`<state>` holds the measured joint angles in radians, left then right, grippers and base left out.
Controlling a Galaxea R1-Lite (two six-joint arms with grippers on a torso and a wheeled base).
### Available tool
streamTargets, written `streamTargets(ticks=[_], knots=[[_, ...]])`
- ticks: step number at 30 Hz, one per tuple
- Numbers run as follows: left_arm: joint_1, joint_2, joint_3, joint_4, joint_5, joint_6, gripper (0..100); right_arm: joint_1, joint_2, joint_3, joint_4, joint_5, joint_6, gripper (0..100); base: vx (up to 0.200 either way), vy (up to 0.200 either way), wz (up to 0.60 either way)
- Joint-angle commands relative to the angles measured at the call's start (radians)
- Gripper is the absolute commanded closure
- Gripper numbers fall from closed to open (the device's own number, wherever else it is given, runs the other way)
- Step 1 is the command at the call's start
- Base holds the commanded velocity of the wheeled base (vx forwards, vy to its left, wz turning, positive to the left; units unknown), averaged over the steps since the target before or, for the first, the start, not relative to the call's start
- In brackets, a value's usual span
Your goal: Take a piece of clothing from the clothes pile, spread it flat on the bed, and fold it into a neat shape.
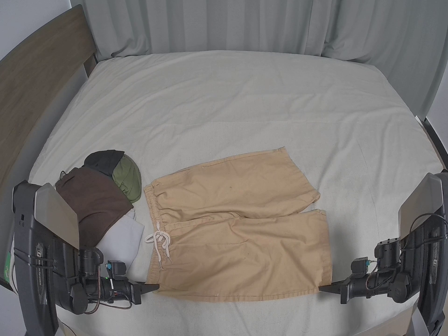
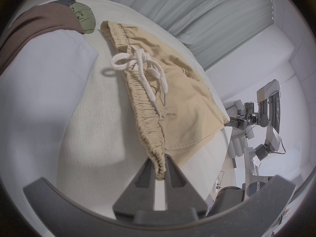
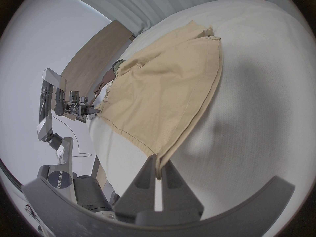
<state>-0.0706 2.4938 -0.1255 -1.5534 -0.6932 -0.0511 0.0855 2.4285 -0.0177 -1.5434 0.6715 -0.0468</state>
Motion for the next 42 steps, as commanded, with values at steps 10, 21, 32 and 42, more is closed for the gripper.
streamTargets(ticks=[10,21,32,42], knots=[[0.006,0.002,0.052,-0.001,-0.026,0.057,100,-0.001,-0.002,0.018,0.008,-0.001,-0.018,100,0.0,0.0,0.0],[0.008,0.003,0.083,-0.001,-0.026,0.06,100,-0.001,-0.075,0.018,0.131,-0.001,-0.028,100,0.0,0.0,0.0],[0.014,0.005,0.112,-0.001,-0.04,0.109,100,-0.009,-0.101,0.018,0.201,0.0,-0.053,100,0.0,0.0,0.0],[0.012,0.005,0.118,-0.001,-0.043,0.109,100,-0.01,-0.149,0.018,0.276,0.002,-0.062,100,0.0,0.0,0.0]])
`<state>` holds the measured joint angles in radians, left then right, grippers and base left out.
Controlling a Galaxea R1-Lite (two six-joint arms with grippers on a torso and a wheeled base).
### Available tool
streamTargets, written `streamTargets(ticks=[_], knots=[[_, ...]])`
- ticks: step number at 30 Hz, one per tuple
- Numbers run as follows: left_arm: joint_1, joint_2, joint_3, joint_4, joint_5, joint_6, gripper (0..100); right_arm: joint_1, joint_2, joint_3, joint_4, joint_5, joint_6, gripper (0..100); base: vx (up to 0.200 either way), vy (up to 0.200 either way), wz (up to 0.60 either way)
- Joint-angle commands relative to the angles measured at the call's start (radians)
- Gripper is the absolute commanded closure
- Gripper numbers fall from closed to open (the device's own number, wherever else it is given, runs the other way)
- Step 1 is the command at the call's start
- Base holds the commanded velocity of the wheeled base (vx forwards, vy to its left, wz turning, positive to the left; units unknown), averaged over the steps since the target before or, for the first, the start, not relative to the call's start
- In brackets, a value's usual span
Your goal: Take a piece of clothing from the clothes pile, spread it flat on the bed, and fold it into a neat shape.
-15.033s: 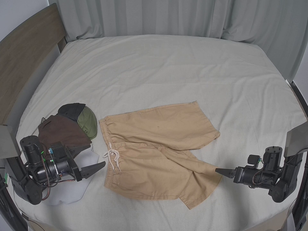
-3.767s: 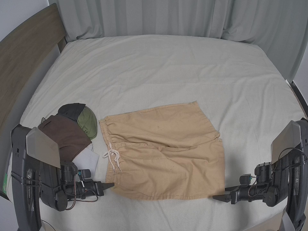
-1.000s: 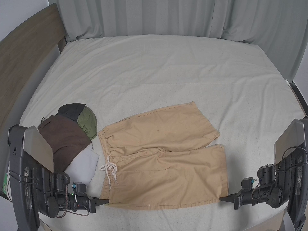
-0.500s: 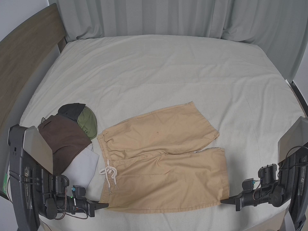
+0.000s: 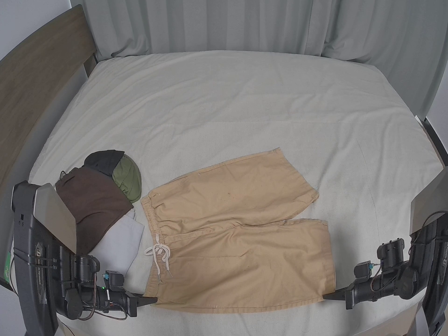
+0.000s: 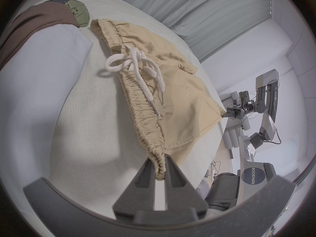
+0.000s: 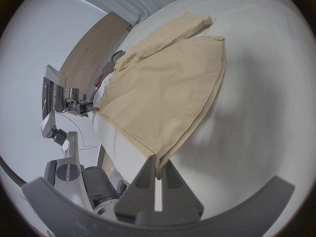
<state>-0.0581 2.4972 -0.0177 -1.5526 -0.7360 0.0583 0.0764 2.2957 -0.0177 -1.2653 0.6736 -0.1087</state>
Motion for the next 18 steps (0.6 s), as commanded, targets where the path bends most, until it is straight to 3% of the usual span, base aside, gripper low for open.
streamTargets(ticks=[1,18], knots=[[0.0,0.002,0.01,-0.001,0.0,0.0,100,-0.001,-0.015,0.018,-0.003,0.0,0.0,100,0.0,0.0,0.0],[-0.011,-0.07,-0.021,-0.003,-0.02,0.002,100,0.003,-0.018,0.018,-0.144,0.027,0.014,100,0.0,0.0,0.0]])
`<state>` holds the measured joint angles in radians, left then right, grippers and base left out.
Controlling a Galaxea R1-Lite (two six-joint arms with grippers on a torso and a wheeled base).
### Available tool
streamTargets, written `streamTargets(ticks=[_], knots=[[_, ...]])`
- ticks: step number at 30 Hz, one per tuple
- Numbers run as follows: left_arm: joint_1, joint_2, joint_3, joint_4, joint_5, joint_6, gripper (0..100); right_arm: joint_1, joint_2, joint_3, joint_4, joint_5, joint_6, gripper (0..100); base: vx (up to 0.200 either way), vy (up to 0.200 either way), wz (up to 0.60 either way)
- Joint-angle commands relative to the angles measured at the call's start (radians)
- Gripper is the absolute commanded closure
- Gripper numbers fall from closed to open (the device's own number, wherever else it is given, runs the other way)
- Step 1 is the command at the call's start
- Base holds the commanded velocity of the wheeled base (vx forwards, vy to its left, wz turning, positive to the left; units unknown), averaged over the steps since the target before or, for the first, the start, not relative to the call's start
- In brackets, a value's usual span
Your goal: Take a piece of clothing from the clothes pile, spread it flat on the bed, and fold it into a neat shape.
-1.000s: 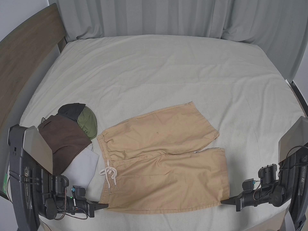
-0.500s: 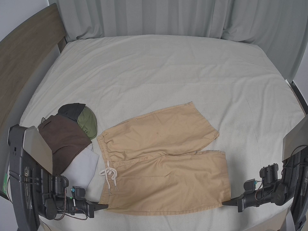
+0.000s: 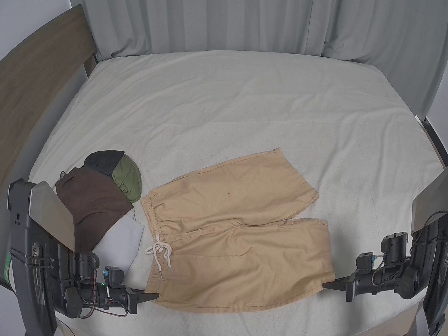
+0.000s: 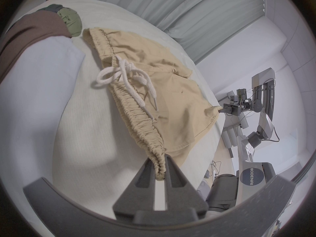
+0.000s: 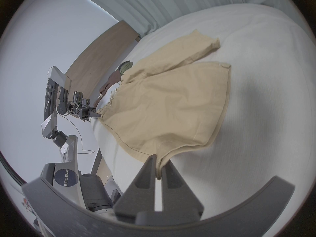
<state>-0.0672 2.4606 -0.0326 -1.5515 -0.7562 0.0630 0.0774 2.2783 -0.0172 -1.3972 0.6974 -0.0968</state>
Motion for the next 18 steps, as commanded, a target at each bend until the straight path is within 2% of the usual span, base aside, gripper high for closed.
streamTargets(ticks=[1,12,18], knots=[[-0.002,-0.043,-0.006,-0.004,0.0,-0.003,100,0.004,0.0,0.017,-0.029,0.004,0.005,100,0.0,0.0,0.0],[0.006,-0.075,-0.033,-0.004,-0.002,-0.029,100,0.007,0.0,0.017,-0.109,0.014,0.034,100,0.0,0.0,0.0],[-0.002,-0.123,-0.04,-0.004,0.0,-0.081,100,0.008,-0.005,0.017,-0.144,0.017,0.055,100,0.0,0.0,0.0]])
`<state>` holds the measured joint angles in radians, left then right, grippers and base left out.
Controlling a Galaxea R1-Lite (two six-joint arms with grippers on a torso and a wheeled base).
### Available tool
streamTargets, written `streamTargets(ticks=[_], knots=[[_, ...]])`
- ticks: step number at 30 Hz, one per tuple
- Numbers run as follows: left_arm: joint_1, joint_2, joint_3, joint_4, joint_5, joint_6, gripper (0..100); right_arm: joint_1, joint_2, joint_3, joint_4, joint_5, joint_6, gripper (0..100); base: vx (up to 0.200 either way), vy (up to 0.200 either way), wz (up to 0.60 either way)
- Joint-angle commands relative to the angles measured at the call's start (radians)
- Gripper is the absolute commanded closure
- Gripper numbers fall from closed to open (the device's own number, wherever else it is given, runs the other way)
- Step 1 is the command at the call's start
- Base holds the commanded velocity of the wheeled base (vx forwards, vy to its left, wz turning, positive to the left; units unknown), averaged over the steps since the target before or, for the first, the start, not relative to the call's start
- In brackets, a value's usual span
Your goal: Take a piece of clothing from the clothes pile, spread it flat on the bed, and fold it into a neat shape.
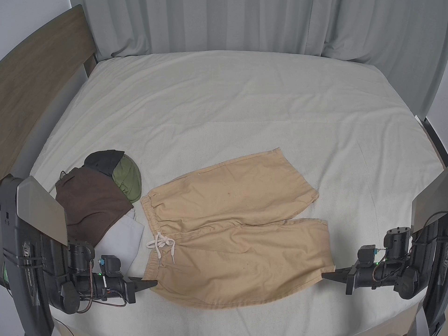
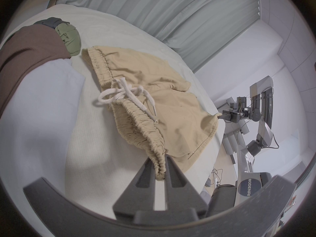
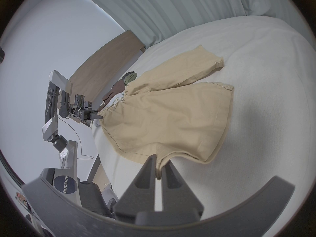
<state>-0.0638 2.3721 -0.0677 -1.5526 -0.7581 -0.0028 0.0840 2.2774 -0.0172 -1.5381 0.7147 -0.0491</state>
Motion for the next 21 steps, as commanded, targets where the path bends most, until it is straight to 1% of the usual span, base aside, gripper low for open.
streamTargets(ticks=[1,10,13,15,21], knots=[[-0.005,-0.037,-0.004,-0.003,0.002,-0.02,100,0.002,-0.004,0.017,-0.004,0.0,0.009,100,0.0,0.0,0.0],[-0.005,-0.047,-0.02,-0.003,0.0,-0.034,100,0.003,-0.039,0.017,-0.004,0.002,0.014,100,0.0,0.0,0.0],[-0.005,-0.051,-0.021,-0.003,0.0,-0.037,100,0.005,-0.05,0.016,-0.004,0.003,0.028,100,0.0,0.0,0.0],[-0.004,-0.057,-0.024,-0.003,0.0,-0.04,100,0.005,-0.072,0.014,-0.004,0.003,0.054,100,0.0,0.0,0.0],[-0.004,-0.079,-0.031,-0.003,0.002,-0.069,100,0.005,-0.09,0.013,-0.004,0.003,0.061,100,0.0,0.0,0.0]])
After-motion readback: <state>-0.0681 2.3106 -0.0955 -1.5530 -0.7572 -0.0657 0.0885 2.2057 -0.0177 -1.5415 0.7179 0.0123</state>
